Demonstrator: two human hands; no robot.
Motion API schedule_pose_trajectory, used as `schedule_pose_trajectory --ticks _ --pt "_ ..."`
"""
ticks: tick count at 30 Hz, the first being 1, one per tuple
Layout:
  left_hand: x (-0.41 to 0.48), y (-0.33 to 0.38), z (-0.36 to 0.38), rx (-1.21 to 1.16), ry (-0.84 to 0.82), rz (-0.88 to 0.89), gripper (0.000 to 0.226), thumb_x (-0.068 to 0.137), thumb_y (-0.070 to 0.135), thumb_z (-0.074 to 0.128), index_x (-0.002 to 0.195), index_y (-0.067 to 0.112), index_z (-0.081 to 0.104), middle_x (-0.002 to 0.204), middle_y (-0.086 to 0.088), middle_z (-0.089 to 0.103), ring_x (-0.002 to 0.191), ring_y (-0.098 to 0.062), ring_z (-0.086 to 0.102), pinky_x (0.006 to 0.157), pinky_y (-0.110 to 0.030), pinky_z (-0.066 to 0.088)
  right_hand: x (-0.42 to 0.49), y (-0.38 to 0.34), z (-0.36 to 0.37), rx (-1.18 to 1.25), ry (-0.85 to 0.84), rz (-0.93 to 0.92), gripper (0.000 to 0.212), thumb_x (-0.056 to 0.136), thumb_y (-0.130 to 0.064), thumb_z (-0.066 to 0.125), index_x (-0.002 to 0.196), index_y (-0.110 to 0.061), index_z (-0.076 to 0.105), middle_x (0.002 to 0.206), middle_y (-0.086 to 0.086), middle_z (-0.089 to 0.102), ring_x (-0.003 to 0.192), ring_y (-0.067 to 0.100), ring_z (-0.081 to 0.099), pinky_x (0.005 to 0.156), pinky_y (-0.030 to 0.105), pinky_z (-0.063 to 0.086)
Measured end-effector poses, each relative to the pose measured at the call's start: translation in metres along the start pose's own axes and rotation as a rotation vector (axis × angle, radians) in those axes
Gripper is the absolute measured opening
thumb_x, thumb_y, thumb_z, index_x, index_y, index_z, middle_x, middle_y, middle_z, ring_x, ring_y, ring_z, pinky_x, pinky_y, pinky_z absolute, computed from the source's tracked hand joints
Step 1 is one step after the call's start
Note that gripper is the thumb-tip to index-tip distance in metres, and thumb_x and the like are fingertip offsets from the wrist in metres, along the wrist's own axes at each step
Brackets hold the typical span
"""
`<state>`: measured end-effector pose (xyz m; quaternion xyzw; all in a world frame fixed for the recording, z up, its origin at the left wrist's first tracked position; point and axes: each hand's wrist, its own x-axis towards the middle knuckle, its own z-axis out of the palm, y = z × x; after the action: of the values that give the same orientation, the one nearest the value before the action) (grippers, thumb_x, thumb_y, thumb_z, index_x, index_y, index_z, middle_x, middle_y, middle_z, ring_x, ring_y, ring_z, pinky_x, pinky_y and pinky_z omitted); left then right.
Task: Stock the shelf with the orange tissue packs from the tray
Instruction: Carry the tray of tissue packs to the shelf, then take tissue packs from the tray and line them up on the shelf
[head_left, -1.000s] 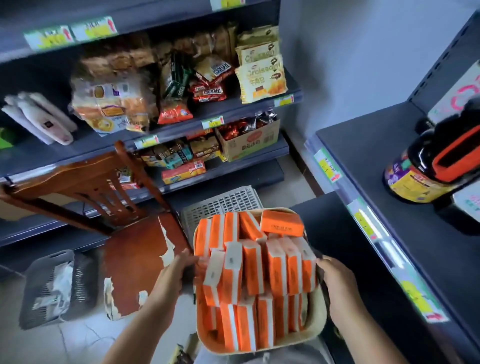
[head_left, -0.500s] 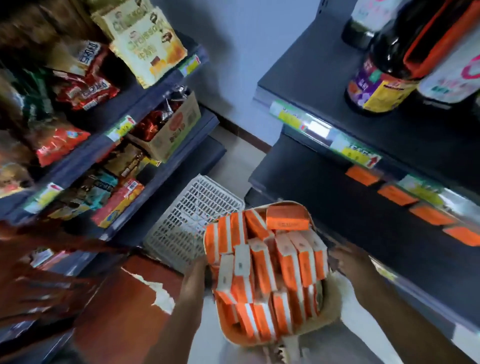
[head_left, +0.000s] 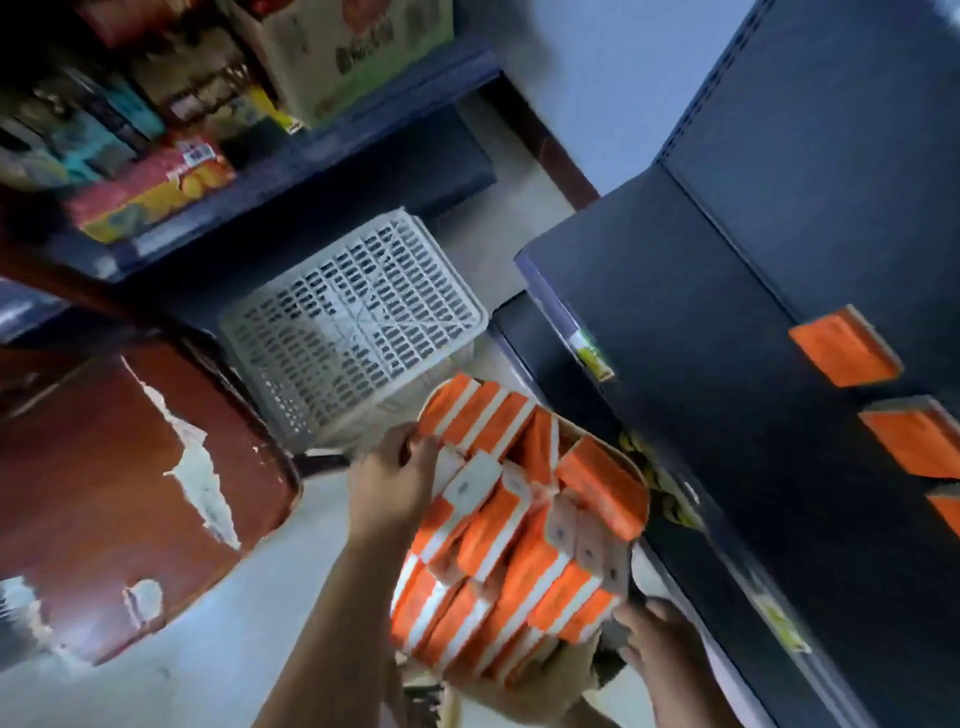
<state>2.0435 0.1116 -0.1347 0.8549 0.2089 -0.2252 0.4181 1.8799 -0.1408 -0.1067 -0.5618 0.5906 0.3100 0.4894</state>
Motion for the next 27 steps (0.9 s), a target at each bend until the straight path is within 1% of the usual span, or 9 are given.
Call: schedule_pose_trajectory --ticks 4,9,12,14,16,18,20,24,27 --pt "0.042 -0.037 0.048 0.012 -0.01 0.041 0.039 0.084 0.058 0.053 0.107 0.034 0.072 0.097 0.014 0.074 0.097 -0.012 0.068 0.09 -0.04 0.055 0.08 0.014 0.016 0.174 -0.025 0.045 0.023 0.092 -0.022 0.076 0.093 -0.002 0.065 0.105 0.021 0.066 0.09 0.024 0.061 0.097 0.048 0.049" --pt "0.104 -0.074 0.1 0.143 -0.15 0.171 0.032 0.088 0.058 0.054 0.109 0.041 0.069 0.093 0.015 0.073 0.093 -0.01 0.069 0.087 -0.041 0.057 0.162 0.031 0.062 0.246 0.017 -0.029 0.041 0.085 -0.048 0.075 0.082 -0.007 0.073 0.08 0.015 0.077 0.088 0.039 0.073 0.098 0.062 0.053" --pt "0.138 -0.072 0.13 0.304 -0.206 0.254 0.036 0.088 0.062 0.051 0.106 0.035 0.066 0.082 0.009 0.068 0.085 -0.021 0.068 0.076 -0.041 0.056 0.206 0.042 0.087 0.377 0.05 0.015 0.035 0.092 -0.036 0.073 0.078 -0.004 0.071 0.066 0.016 0.073 0.089 0.038 0.071 0.1 0.058 0.054" --pt "0.156 -0.068 0.147 0.427 -0.232 0.297 0.036 0.094 0.059 0.053 0.121 0.038 0.063 0.093 0.007 0.068 0.09 -0.02 0.066 0.077 -0.038 0.053 0.229 0.046 0.104 0.489 0.019 0.062 0.028 0.093 -0.026 0.072 0.079 -0.002 0.071 0.07 0.021 0.071 0.094 0.038 0.07 0.103 0.054 0.052" --pt "0.175 -0.066 0.154 0.517 -0.22 0.305 0.042 0.095 0.058 0.056 0.133 0.038 0.058 0.106 0.005 0.068 0.097 -0.021 0.064 0.08 -0.035 0.049 0.247 0.042 0.118 0.531 -0.014 0.077 0.034 0.092 -0.028 0.072 0.068 -0.004 0.076 0.07 0.019 0.073 0.094 0.039 0.07 0.103 0.053 0.052" --pt "0.199 -0.066 0.155 0.517 -0.21 0.282 0.041 0.093 0.062 0.059 0.126 0.037 0.061 0.107 0.002 0.069 0.096 -0.023 0.066 0.081 -0.036 0.05 0.26 0.032 0.123 0.457 -0.042 -0.009 0.04 0.085 -0.036 0.075 0.052 -0.012 0.076 0.064 0.012 0.073 0.084 0.037 0.07 0.096 0.054 0.054" --pt "0.221 -0.06 0.152 0.522 -0.209 0.245 0.044 0.086 0.071 0.062 0.115 0.037 0.063 0.103 0.002 0.069 0.092 -0.022 0.068 0.08 -0.038 0.054 0.273 0.019 0.122 0.407 -0.044 -0.083 0.036 0.078 -0.043 0.077 0.061 -0.011 0.076 0.066 0.01 0.073 0.082 0.036 0.072 0.091 0.054 0.056" --pt "0.244 -0.051 0.148 0.508 -0.248 0.262 0.057 0.074 0.08 0.061 0.113 0.038 0.066 0.104 0.001 0.07 0.09 -0.023 0.07 0.073 -0.037 0.054 0.293 0.012 0.126 0.412 -0.099 -0.097 0.025 0.09 -0.032 0.071 0.092 -0.008 0.074 0.089 0.02 0.078 0.089 0.034 0.076 0.09 0.049 0.06" --pt "0.244 -0.052 0.142 0.458 -0.272 0.289 0.055 0.073 0.078 0.065 0.114 0.042 0.067 0.116 0.001 0.07 0.099 -0.022 0.071 0.089 -0.043 0.059 0.283 0.012 0.135 0.351 -0.142 -0.151 0.018 0.09 -0.027 0.071 0.093 -0.01 0.074 0.093 0.019 0.078 0.091 0.033 0.076 0.089 0.049 0.061"
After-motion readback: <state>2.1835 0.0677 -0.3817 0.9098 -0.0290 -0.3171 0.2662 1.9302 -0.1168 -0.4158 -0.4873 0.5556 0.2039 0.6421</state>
